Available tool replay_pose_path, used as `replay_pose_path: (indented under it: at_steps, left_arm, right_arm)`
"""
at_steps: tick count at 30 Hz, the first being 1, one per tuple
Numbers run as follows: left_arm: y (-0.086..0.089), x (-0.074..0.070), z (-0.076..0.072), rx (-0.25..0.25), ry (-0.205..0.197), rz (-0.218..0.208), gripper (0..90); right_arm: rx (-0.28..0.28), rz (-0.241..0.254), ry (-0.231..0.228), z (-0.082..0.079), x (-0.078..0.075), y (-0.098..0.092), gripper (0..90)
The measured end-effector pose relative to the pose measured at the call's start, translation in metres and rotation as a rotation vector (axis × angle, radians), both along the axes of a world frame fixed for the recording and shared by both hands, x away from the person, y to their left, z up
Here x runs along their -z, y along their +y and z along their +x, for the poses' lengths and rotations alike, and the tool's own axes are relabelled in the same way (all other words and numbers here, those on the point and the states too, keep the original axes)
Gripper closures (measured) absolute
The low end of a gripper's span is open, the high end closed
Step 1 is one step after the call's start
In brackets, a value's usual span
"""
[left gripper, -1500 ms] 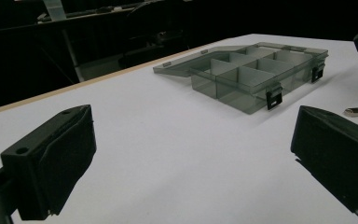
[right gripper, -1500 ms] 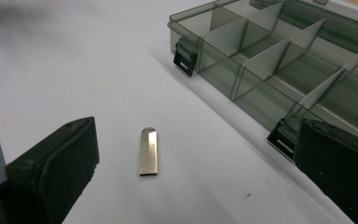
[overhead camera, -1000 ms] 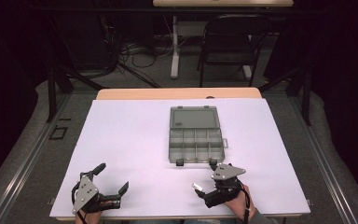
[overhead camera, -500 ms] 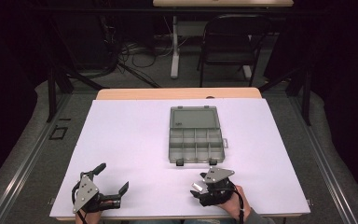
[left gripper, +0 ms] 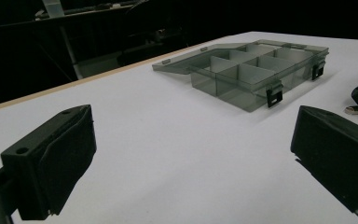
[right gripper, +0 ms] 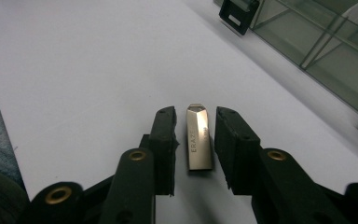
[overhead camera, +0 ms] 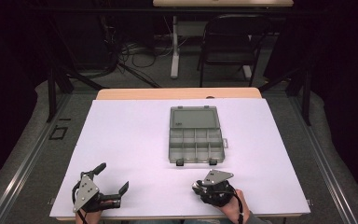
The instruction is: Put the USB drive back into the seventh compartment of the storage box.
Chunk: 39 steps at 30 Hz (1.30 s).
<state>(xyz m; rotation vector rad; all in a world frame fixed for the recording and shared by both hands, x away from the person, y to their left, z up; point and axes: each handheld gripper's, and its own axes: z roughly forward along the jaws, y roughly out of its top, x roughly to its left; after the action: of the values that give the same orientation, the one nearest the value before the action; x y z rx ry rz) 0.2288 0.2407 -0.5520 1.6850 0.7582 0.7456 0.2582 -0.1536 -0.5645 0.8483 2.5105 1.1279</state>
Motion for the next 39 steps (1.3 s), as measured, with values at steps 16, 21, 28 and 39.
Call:
replay_pose_path:
  at_steps: [16,21,28,39]
  left_arm:
    - [0.0,0.0,-0.001,-0.001,0.0,0.003,0.4]
    - [0.0,0.0,0.0,0.0,0.001,0.003,0.3]
    - [0.0,0.0,0.0,0.0,0.003,0.001,0.4]
    - [0.0,0.0,0.0,-0.001,0.001,0.005,0.3]
  right_arm:
    - [0.017,0.016,-0.007,-0.003,-0.001,-0.003,79.5]
    - [0.016,0.023,-0.019,-0.003,-0.002,-0.004,79.5]
    - [0.014,0.036,-0.034,-0.005,-0.008,-0.006,79.6]
    - [0.021,0.046,-0.056,-0.006,-0.014,-0.011,79.6]
